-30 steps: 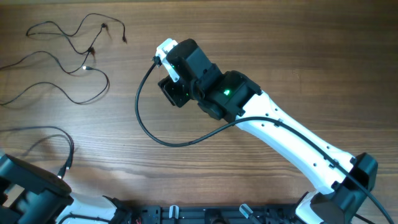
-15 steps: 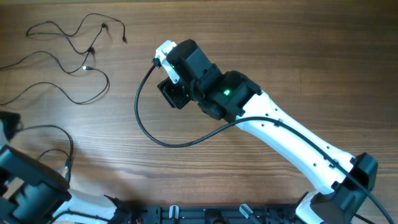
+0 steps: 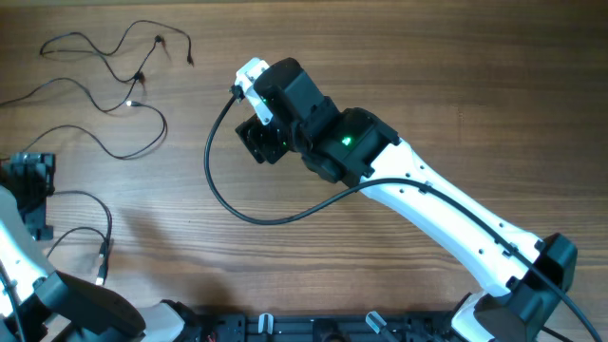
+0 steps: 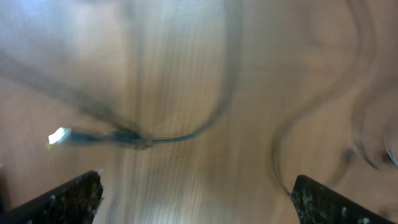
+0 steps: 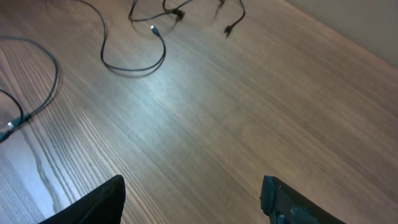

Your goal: Untangle cables

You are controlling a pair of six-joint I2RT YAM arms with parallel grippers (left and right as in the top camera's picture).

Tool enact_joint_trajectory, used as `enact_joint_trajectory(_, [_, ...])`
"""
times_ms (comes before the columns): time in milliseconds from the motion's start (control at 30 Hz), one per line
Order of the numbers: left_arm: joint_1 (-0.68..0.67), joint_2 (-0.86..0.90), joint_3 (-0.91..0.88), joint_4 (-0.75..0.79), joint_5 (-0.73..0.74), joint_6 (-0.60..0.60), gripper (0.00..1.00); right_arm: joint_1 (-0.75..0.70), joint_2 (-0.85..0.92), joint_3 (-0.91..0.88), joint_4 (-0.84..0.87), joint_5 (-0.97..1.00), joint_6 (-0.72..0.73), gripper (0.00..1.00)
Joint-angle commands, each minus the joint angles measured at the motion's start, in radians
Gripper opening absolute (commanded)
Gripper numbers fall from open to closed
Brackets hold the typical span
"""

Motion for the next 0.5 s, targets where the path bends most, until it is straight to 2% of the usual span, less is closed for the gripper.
enact_joint_trajectory(0, [0.085, 0.002, 0.006, -0.168, -0.193, -0.522, 1.0, 0.001, -0.011, -0.005, -0.02, -0.017, 0.022, 0.71])
enact_joint_trajectory(33, [0.124, 0.002, 0.006, -0.198, -0.188, -0.553, 1.0, 0.001, -0.011, -0.008, -0.021, -0.017, 0.029, 0.71])
enact_joint_trajectory(167, [0.162, 0.003, -0.006, -0.223, -0.201, -0.542, 1.0, 0.001, -0.011, -0.037, 0.029, -0.017, 0.036, 0.74])
enact_joint_trajectory(233, [0.163, 0.003, -0.034, -0.148, -0.28, -0.543, 1.0, 0.0, -0.011, -0.037, 0.036, -0.017, 0.037, 0.74])
enact_joint_trajectory(333, [0.167, 0.007, -0.117, -0.006, -0.286, -0.555, 0.99, 0.001, -0.011, -0.037, 0.022, -0.017, 0.037, 0.74])
enact_joint_trajectory(400, [0.169, 0.011, -0.196, 0.072, -0.285, -0.58, 0.89, 0.0, -0.011, -0.037, 0.013, -0.017, 0.037, 0.74])
enact_joint_trajectory(467, [0.169, 0.015, -0.234, 0.077, -0.264, -0.58, 0.87, 0.001, -0.011, -0.037, 0.014, -0.017, 0.037, 0.74])
